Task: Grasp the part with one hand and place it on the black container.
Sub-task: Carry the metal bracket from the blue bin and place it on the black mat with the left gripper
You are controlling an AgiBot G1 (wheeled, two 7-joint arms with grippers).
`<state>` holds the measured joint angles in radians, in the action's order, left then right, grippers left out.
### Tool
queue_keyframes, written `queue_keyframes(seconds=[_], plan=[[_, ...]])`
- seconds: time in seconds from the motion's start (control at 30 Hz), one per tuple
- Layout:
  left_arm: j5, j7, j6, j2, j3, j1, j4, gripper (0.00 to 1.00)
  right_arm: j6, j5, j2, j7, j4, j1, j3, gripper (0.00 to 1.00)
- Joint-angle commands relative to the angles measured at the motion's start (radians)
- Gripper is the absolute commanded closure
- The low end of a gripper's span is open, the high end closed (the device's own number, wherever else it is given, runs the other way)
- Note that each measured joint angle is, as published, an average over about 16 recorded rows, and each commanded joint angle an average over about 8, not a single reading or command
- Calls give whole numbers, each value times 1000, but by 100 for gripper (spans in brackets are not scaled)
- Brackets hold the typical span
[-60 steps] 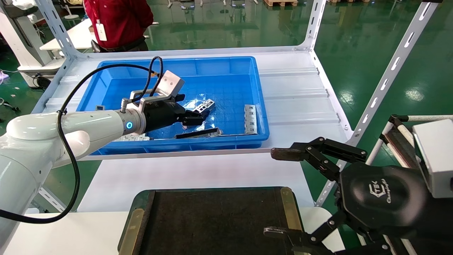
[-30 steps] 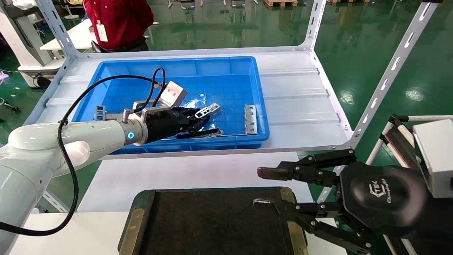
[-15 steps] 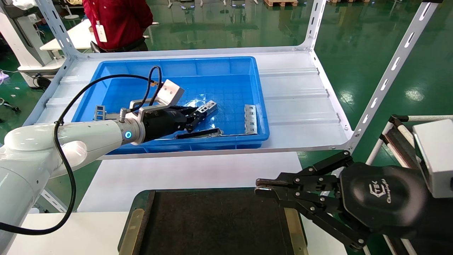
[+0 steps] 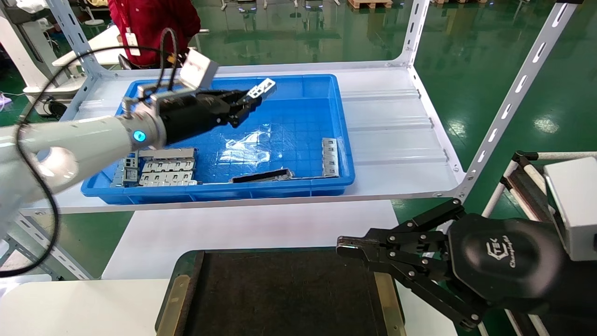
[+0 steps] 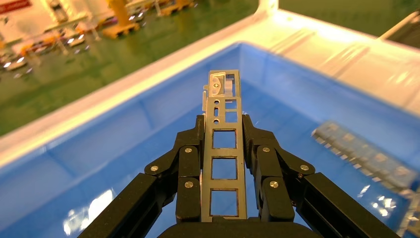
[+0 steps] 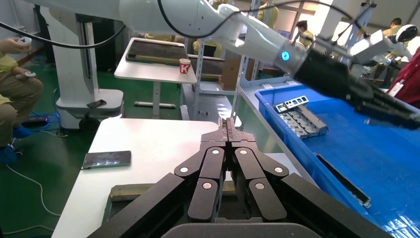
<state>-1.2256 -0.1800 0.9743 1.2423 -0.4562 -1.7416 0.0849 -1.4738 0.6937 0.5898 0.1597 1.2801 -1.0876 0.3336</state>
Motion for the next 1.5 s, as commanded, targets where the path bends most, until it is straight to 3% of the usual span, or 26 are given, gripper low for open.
queue_keyframes(seconds=[0.03,0.23,0.4,0.57,0.77,1.03,1.3,1.5], plan=[[8,-6,42,-15,5,-14,5,100,0,0,0,0,0,0,0,100],[37,-2,369,-97,14,-17,41,100,0,0,0,0,0,0,0,100],[55,19,551,-144,15,17,84,100,0,0,0,0,0,0,0,100],[94,79,620,-186,4,118,209,100,0,0,0,0,0,0,0,100],[172,209,605,-268,-26,337,486,100,0,0,0,0,0,0,1,100],[197,354,443,-350,-47,670,786,100,0,-1,0,0,0,0,1,100],[161,464,27,-324,-25,945,930,100,0,-1,0,-1,0,0,1,100],[123,545,-247,-243,-24,1045,966,100,0,-1,0,-1,0,0,1,100]])
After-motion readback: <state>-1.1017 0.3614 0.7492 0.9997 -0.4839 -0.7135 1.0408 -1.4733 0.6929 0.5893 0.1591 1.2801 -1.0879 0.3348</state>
